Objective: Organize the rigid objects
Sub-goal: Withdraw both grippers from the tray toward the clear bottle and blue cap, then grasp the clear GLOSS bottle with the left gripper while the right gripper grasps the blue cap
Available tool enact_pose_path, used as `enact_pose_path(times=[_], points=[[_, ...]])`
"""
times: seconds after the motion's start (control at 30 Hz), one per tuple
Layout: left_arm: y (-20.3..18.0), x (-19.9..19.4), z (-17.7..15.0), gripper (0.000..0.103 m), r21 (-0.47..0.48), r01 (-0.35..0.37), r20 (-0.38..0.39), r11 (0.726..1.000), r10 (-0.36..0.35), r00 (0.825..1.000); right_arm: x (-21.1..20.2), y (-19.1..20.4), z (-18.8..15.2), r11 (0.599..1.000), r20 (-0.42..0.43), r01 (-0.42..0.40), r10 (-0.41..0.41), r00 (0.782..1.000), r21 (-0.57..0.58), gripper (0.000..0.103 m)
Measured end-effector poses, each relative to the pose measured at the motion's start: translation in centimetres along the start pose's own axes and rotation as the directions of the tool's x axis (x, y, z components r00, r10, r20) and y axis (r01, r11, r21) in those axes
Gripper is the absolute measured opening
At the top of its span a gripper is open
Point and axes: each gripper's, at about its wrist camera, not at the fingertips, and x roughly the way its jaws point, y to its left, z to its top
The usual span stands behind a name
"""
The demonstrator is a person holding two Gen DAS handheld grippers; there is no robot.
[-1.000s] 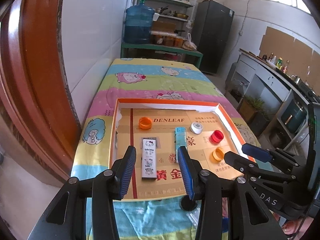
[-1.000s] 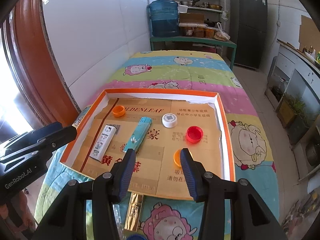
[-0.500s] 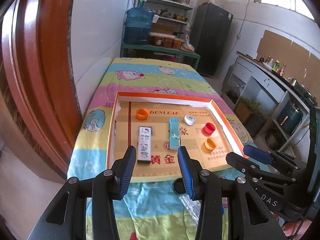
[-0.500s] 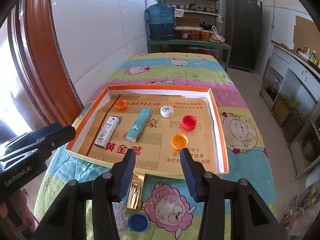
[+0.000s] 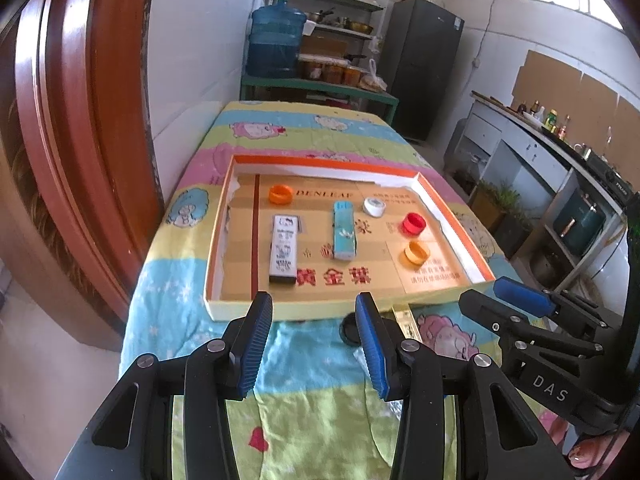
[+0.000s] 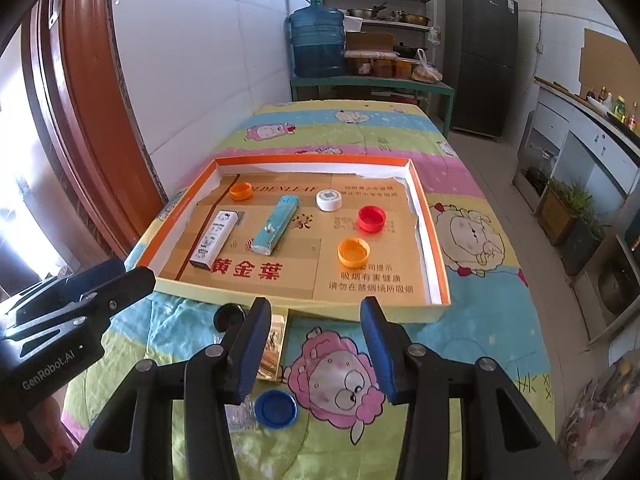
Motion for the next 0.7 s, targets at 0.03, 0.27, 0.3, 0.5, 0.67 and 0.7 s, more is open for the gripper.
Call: enact_pose_path(times=[0.03, 0.27, 0.3, 0.5, 0.67, 0.7], points=[[-0.1, 0.0, -0.1, 0.045, -0.001, 0.002, -0.004, 1.000, -0.002, 1.000, 0.0, -0.1, -0.2, 1.000, 0.001, 0.003, -0.003, 1.000, 0.003, 0.046], [-1.6, 0.9, -1.4, 0.045, 0.013, 0.017, -0.036, 1.000, -0.017, 0.999, 0.0, -0.9, -1.7, 0.999, -0.009, 0.017, -0.017, 1.000, 0.034, 0.046], [-1.8, 1.2, -1.6, 0.045, 0.014, 0.021, -0.044, 1.000, -0.020, 0.999, 0.0, -1.1, -2.0, 0.999, -0.011, 0.020, -0.019, 1.000, 0.038, 0.046], [-3.5, 2.3, -3.2, 0.045, 0.008, 0.021, -0.082, 1.000, -0.020, 0.996, -0.4, -2.1, -3.2, 0.998, -0.011, 0.030, -0.029, 1.000, 0.054, 0.046], [-5.3, 3.3, -4.6, 0.045, 0.026, 0.025, -0.110, 0.999, -0.022, 0.994, -0.7, -2.9, -3.8, 0.998, -0.003, 0.022, -0.022, 1.000, 0.065, 0.046], [-5.6, 3.5, -4.8, 0.045, 0.034, 0.015, -0.113, 0.999, -0.011, 0.994, -0.8, -3.0, -3.9, 0.998, -0.004, 0.019, -0.019, 1.000, 0.067, 0.046]])
